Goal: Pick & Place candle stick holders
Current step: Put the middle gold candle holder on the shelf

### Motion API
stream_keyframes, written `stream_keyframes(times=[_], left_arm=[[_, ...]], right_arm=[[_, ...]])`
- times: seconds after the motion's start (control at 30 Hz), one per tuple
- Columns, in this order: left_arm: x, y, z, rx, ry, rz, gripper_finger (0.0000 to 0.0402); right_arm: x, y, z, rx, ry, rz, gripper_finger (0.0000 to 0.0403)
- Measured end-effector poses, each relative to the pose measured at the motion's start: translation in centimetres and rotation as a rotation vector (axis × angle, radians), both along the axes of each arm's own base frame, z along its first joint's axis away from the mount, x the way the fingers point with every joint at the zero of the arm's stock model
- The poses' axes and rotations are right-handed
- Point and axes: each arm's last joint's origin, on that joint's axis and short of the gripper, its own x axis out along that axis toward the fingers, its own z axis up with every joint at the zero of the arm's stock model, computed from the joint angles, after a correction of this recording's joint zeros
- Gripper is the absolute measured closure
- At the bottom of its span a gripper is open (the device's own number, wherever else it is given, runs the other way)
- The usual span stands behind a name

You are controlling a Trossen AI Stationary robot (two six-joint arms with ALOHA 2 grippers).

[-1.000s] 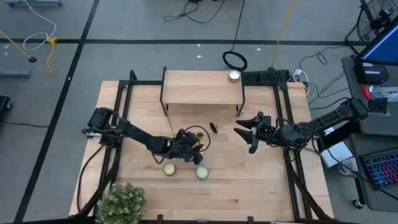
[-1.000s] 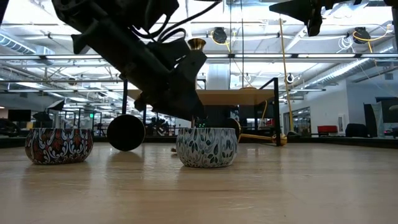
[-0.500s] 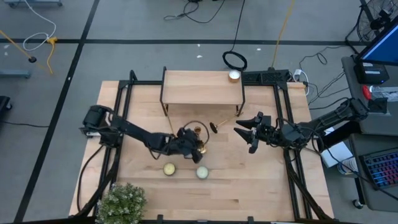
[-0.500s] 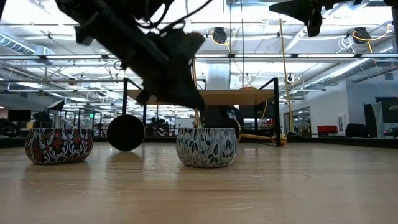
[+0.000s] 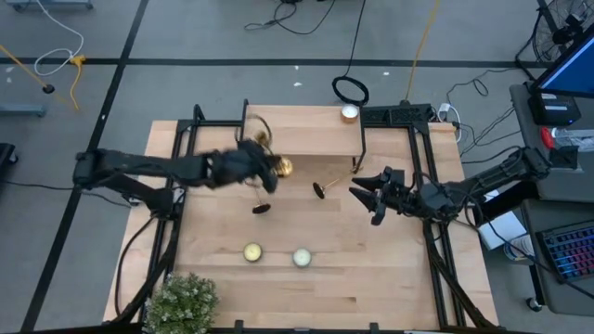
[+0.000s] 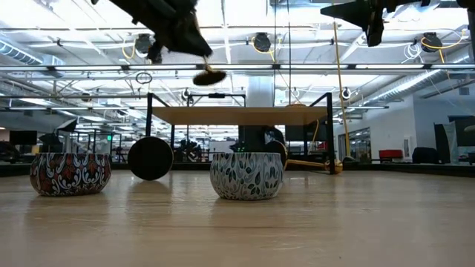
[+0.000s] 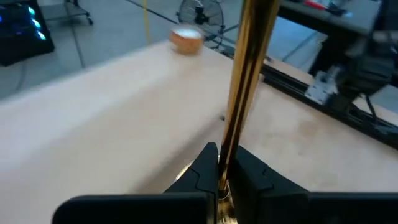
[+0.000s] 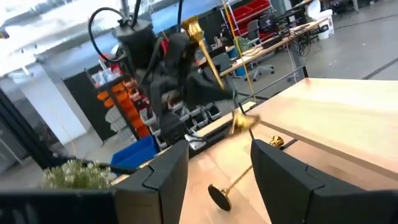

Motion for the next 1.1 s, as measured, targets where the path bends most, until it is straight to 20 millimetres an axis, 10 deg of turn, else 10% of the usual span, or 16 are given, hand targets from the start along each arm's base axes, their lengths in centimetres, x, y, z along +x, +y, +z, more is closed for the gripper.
stream_keyframes(times=[0.43,0.67,1.1], left_arm=[[-2.3,11.3,7.8,0.112,0.171,0.136,0.0378],[0.0,16.0,4.3,0.001,0.276,0.12,0.0382],[0.8,18.0,2.4,-0.018,0.296,0.168,0.0384]], right_arm=[[0.2,-1.3,0.8,0.034,-0.088,-0.063,0.0232],[0.3,-1.7,0.9,0.01,-0.086,-0.085,0.0232],[0.3,-1.5,1.0,0.038,-0.106,-0.027,0.0232]])
